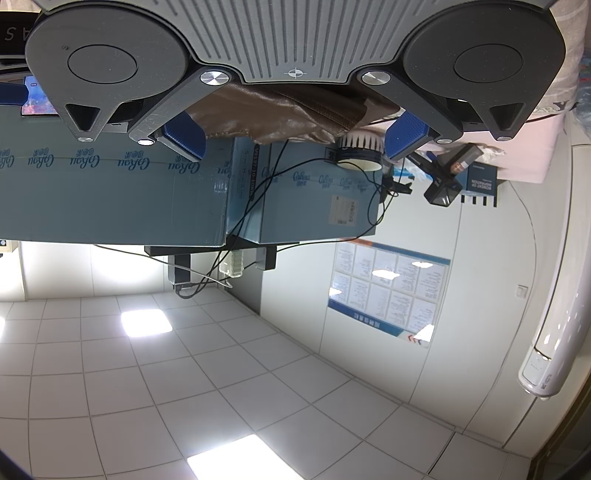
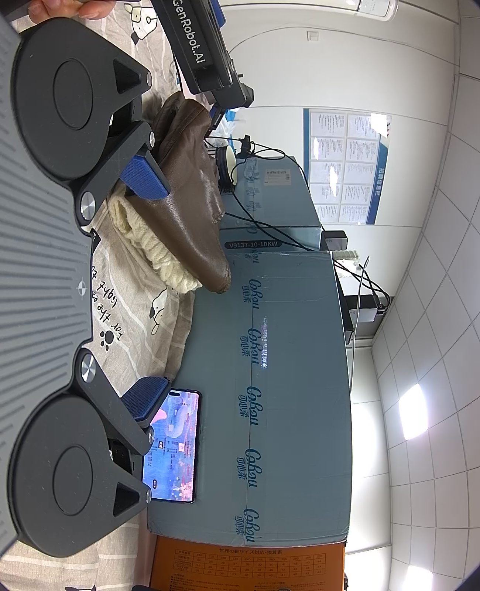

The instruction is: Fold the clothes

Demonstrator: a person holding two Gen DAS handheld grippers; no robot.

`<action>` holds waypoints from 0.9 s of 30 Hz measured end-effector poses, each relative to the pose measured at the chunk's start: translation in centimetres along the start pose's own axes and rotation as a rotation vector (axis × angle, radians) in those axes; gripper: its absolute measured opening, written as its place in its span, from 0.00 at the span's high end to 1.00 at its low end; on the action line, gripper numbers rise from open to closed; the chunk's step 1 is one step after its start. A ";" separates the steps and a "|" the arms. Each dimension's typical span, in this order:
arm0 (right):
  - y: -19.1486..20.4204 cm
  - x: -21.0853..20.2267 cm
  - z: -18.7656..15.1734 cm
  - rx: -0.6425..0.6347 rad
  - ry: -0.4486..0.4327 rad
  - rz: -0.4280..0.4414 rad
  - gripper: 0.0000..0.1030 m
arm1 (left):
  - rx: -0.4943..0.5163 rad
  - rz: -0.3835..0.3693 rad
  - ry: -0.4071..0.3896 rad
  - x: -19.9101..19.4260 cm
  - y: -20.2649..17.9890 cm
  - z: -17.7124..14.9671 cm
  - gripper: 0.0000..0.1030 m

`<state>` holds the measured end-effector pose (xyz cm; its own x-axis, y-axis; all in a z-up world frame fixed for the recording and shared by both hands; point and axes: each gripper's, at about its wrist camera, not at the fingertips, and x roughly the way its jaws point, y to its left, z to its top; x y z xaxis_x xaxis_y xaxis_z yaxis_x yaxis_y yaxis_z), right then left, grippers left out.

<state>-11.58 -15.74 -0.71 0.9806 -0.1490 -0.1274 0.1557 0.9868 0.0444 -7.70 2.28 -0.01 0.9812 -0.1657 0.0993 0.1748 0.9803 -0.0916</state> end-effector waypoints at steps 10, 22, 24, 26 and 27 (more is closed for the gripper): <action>0.0 0.0 0.0 0.000 0.000 0.000 0.00 | -0.001 0.001 0.001 -0.1 0.1 0.0 0.00; 0.0 0.0 0.0 0.000 0.000 0.000 0.00 | 0.000 0.002 0.002 -0.3 0.0 0.0 0.00; 0.0 0.0 0.0 0.000 0.000 0.000 0.00 | 0.000 0.002 0.002 -0.3 0.1 0.0 0.00; 0.0 0.0 0.0 0.000 0.000 0.000 0.00 | 0.001 0.002 0.003 -0.3 0.0 0.0 0.00; 0.0 0.0 0.0 0.000 0.000 0.000 0.00 | 0.001 0.002 0.004 -0.3 0.0 0.0 0.00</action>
<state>-11.59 -15.74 -0.72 0.9806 -0.1491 -0.1274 0.1558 0.9868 0.0448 -7.98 2.37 -0.03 0.9818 -0.1639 0.0955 0.1726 0.9808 -0.0910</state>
